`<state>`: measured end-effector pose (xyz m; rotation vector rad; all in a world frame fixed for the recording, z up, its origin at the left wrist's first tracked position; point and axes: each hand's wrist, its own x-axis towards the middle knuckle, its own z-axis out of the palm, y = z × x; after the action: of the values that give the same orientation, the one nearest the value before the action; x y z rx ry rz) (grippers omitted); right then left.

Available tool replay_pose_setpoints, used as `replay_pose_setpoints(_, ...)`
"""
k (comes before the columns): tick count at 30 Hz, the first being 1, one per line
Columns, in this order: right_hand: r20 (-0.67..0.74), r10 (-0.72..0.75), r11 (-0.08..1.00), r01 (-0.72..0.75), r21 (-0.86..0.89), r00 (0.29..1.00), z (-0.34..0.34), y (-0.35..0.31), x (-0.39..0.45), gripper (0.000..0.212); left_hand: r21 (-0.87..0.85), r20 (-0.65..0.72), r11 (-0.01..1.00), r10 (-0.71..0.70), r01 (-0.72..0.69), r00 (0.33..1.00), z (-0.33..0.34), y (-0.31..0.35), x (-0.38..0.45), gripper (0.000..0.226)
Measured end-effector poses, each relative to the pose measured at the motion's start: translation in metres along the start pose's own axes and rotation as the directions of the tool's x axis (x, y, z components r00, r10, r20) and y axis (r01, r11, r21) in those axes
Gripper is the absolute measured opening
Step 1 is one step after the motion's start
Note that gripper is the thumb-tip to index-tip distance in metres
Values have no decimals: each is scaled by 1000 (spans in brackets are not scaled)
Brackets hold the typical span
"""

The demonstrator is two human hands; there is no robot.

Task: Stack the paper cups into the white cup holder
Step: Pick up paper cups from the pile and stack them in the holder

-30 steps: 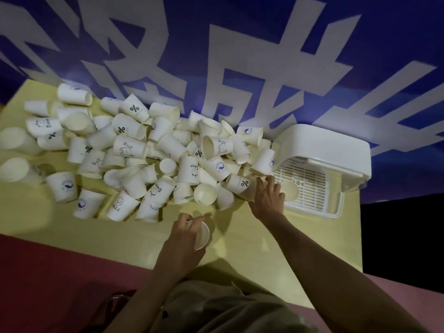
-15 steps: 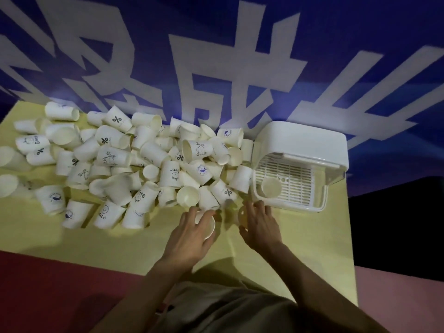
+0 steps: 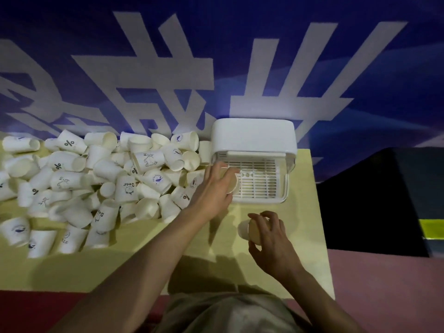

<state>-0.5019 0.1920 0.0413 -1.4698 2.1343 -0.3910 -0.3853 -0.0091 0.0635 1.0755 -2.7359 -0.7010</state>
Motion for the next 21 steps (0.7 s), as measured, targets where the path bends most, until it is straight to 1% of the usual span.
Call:
replay_pose_setpoints(4,-45,45,998,-44,37,998,-17,16,-7,75,103,42,994,42,-46,998,28,-2,24,63)
replay_pose_setpoints(7,-60,65,995,-60,76,996,-23,29,-15,73,122,91,991,37,-48,995,50,-8,31,65)
replay_pose_setpoints(11,-52,90,991,-84,101,995,-25,46,-20,73,123,163,992,-37,17,986,71,-12,41,70)
replay_pose_setpoints(15,-41,86,992,-82,91,995,-28,56,-13,72,136,285,982,-168,133,944,85,-22,50,79)
replay_pose_setpoints(21,-38,56,996,-54,65,998,-35,55,15,72,122,350,977,-208,176,913,93,-35,57,83)
